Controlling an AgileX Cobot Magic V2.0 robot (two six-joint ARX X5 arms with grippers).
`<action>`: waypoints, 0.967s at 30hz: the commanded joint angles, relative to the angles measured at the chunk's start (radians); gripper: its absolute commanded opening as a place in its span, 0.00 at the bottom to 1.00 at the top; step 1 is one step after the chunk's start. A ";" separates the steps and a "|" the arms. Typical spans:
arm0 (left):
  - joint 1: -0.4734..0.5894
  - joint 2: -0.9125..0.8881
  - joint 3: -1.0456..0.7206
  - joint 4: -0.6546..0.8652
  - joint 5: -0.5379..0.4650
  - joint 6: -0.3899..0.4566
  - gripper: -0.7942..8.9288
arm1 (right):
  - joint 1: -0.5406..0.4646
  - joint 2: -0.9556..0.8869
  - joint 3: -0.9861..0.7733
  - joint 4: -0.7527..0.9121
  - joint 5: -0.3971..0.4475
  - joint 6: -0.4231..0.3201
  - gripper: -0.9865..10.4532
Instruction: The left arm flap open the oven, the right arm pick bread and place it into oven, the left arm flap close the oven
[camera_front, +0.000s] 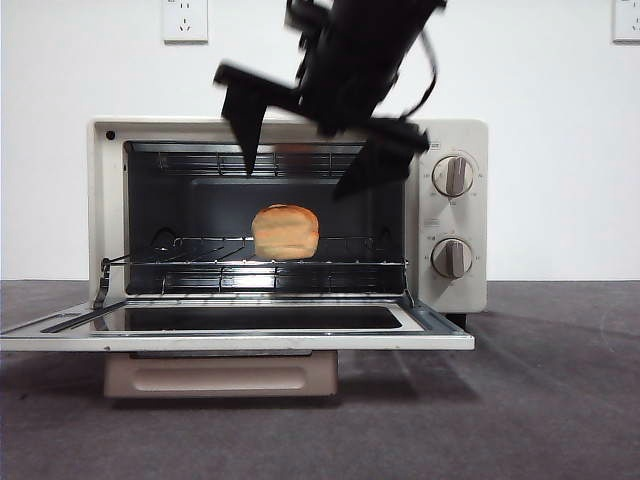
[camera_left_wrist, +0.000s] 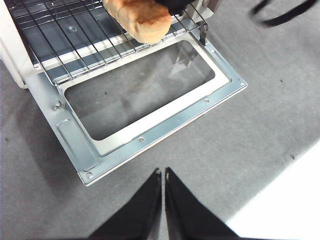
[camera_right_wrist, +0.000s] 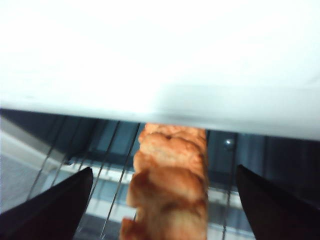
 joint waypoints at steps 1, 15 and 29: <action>-0.003 0.005 0.006 0.019 0.000 0.010 0.10 | 0.025 -0.049 0.021 -0.046 -0.033 -0.029 0.49; -0.003 0.005 0.006 0.047 0.000 -0.003 0.10 | 0.018 -0.430 0.020 -0.464 -0.192 -0.316 0.48; -0.003 0.005 0.006 0.046 0.000 -0.033 0.10 | 0.016 -0.776 -0.216 -0.534 -0.381 -0.381 0.48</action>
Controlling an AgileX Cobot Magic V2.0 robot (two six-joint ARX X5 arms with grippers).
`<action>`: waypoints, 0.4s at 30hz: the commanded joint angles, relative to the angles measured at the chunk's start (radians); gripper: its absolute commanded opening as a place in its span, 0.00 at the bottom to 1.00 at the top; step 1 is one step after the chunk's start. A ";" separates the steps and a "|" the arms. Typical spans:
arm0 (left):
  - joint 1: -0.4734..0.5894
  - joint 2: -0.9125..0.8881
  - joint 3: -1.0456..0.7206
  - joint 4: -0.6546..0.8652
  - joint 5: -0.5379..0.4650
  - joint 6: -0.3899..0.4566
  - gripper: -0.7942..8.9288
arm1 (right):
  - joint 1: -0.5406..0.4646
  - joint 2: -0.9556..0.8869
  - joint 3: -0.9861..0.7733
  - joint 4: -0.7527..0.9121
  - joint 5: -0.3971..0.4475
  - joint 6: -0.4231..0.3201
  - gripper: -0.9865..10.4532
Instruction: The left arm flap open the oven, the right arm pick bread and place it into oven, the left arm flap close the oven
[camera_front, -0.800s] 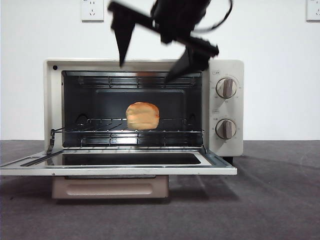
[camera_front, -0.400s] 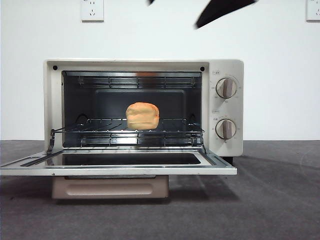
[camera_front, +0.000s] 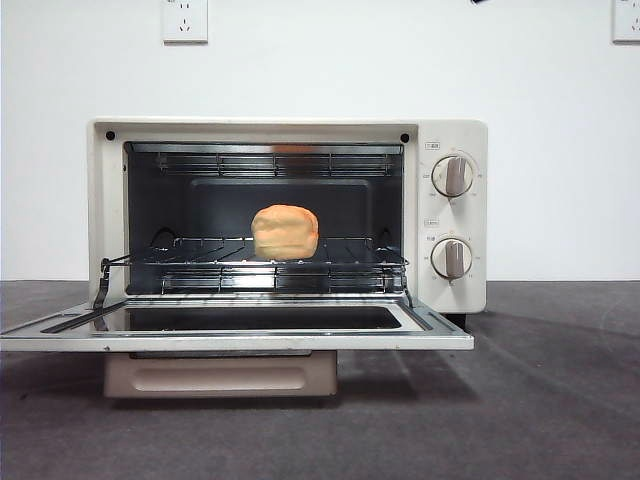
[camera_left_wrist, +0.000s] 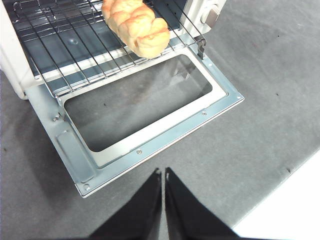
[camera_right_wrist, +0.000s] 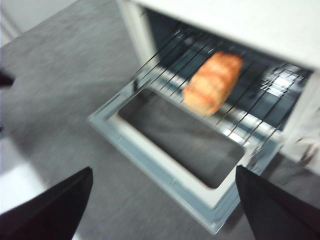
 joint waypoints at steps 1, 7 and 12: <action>-0.003 0.005 0.006 0.006 0.000 -0.006 0.10 | 0.010 -0.043 -0.061 0.030 -0.035 -0.016 0.48; -0.003 0.005 0.006 0.006 0.000 -0.006 0.10 | 0.010 -0.115 -0.151 0.053 -0.071 -0.015 0.48; -0.003 0.005 0.006 0.008 0.000 -0.008 0.10 | 0.010 -0.127 -0.151 0.082 -0.069 -0.016 0.48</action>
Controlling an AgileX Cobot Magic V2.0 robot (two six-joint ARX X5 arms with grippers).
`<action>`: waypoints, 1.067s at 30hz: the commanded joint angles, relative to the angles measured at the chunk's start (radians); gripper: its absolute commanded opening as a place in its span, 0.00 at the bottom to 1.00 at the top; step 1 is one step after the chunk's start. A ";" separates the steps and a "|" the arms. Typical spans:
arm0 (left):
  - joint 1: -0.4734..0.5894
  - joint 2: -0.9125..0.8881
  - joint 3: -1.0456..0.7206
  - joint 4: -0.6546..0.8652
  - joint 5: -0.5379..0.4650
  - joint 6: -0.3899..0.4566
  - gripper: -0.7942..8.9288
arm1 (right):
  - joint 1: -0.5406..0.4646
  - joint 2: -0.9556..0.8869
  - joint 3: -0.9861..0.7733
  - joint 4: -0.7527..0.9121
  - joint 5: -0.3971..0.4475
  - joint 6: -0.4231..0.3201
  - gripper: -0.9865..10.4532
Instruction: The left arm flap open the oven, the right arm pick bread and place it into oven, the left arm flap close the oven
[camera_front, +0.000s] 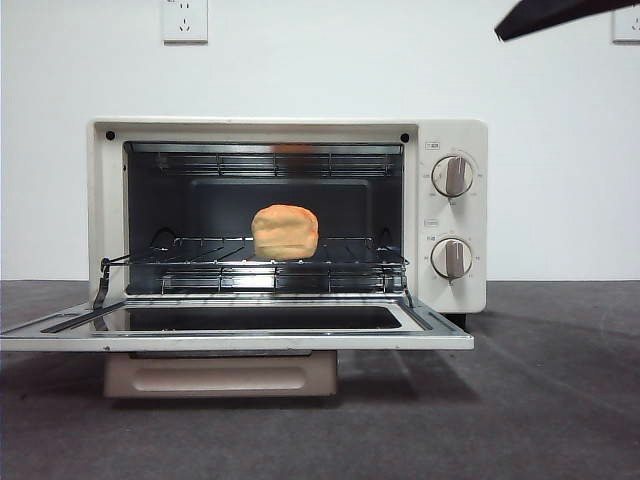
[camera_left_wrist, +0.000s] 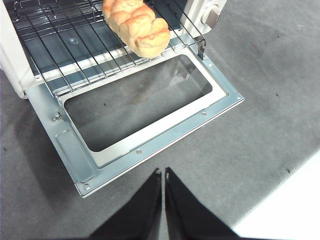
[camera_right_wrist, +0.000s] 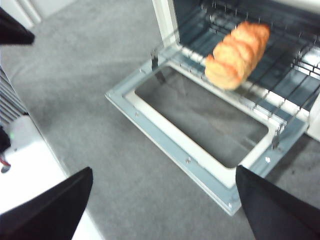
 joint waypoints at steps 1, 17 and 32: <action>-0.003 0.005 0.006 0.010 0.000 -0.015 0.10 | 0.010 0.002 0.011 0.029 -0.003 -0.009 0.48; 0.291 0.063 -0.225 0.341 0.087 -0.107 0.09 | 0.010 0.002 0.011 0.006 -0.004 -0.013 0.48; 0.593 0.452 -0.275 0.528 0.368 -0.029 0.09 | 0.011 0.003 0.011 0.000 -0.003 -0.015 0.48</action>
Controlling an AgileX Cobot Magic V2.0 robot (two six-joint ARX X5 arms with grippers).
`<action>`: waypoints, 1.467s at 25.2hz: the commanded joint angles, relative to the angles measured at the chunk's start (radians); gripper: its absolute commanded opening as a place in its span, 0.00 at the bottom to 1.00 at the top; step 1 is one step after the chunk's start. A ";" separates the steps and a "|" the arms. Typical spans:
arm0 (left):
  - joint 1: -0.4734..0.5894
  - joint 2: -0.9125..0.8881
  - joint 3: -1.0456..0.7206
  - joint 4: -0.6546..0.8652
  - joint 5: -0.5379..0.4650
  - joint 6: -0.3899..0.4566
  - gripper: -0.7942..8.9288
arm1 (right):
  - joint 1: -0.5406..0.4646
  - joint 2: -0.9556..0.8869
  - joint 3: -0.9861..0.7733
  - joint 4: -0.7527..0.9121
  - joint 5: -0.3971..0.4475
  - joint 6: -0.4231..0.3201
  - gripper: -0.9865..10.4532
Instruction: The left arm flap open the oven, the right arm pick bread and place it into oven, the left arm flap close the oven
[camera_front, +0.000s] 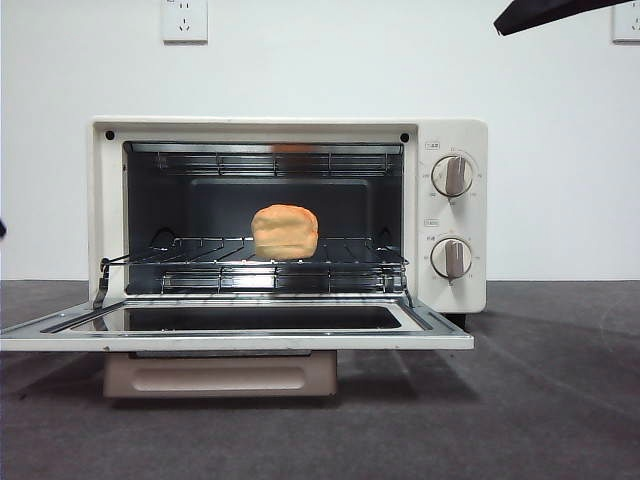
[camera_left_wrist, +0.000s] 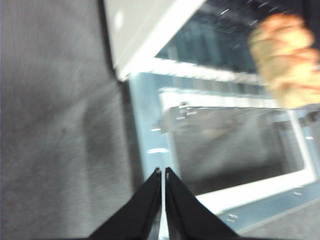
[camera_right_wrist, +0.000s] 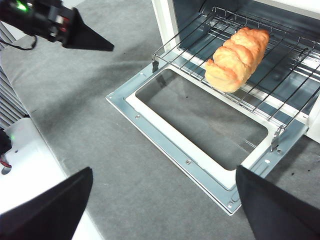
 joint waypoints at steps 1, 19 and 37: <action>0.006 0.090 -0.002 0.023 0.013 0.051 0.09 | 0.011 0.007 0.011 0.005 -0.003 -0.015 0.48; -0.005 0.388 -0.002 0.156 0.013 0.072 0.10 | 0.011 0.008 0.011 0.006 0.001 -0.014 0.48; -0.053 0.465 -0.002 0.219 0.265 0.016 0.10 | 0.011 0.008 0.011 0.006 0.002 -0.007 0.48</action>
